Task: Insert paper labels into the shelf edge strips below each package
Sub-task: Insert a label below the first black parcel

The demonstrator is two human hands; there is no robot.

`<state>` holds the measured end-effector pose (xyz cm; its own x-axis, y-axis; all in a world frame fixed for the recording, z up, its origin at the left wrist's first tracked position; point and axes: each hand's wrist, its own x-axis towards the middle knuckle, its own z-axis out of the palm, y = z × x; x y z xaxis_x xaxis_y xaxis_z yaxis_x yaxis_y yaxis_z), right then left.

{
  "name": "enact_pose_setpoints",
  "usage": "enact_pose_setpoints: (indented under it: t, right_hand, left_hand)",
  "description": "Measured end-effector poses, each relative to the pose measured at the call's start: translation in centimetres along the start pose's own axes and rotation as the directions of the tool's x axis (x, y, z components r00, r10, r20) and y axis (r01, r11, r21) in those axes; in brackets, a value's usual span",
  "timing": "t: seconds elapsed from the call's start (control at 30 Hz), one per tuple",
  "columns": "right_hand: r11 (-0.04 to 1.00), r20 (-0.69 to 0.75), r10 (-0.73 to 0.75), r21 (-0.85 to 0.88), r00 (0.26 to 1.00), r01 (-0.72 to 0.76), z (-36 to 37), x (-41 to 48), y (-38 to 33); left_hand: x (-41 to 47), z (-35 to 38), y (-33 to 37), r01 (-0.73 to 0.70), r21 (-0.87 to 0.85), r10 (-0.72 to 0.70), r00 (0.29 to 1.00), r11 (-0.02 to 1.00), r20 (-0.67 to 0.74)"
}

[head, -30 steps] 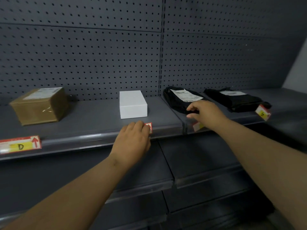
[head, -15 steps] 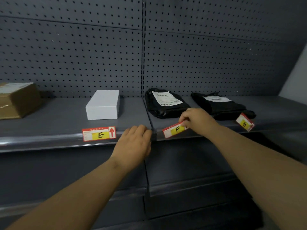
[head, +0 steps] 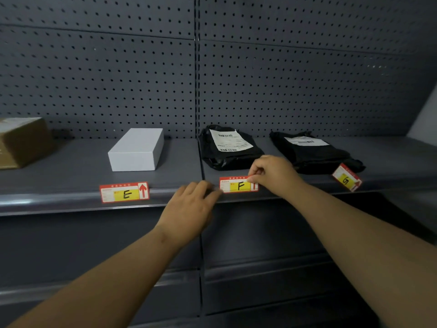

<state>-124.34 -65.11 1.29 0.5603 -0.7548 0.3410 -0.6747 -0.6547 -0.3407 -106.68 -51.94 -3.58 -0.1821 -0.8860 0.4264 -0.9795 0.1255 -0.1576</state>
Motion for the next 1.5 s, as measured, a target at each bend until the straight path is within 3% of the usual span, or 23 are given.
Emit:
enact_pose_setpoints:
  t: [0.6, 0.83, 1.07, 1.23, 1.37, 1.5]
  right_hand:
    - [0.998, -0.002, -0.064, -0.022, 0.998, 0.064, 0.8, -0.2, 0.3]
    - [0.997, -0.073, -0.061, 0.052, 0.995, 0.065, -0.5, -0.7, 0.8]
    - [0.989, -0.209, 0.132, 0.100, 0.969, -0.113, -4.3, -1.3, 3.8]
    - [0.918, -0.302, 0.393, 0.068, 0.868, -0.392, -7.1, -2.0, 7.5]
    - [0.783, -0.205, 0.582, -0.117, 0.787, -0.611, -8.8, -2.7, 9.6]
    - [0.716, -0.076, 0.645, -0.287, 0.760, -0.636, -9.2, -3.4, 10.8]
  left_hand:
    - [0.0, 0.4, -0.4, -0.059, 0.129, 0.061, 0.998, 0.990, -0.016]
    - [-0.2, 0.6, -0.2, -0.057, 0.119, 0.059, 0.998, 0.991, -0.014]
    - [0.8, 0.5, 0.9, -0.068, 0.074, 0.072, 0.996, 0.995, -0.054]
    - [3.2, -0.1, 2.6, -0.101, 0.020, 0.102, 0.989, 0.995, -0.105]
    - [5.7, -0.6, 4.4, -0.122, -0.008, 0.121, 0.985, 0.992, -0.120]
    - [7.9, -0.1, 5.7, -0.147, -0.054, 0.140, 0.984, 0.988, -0.112]
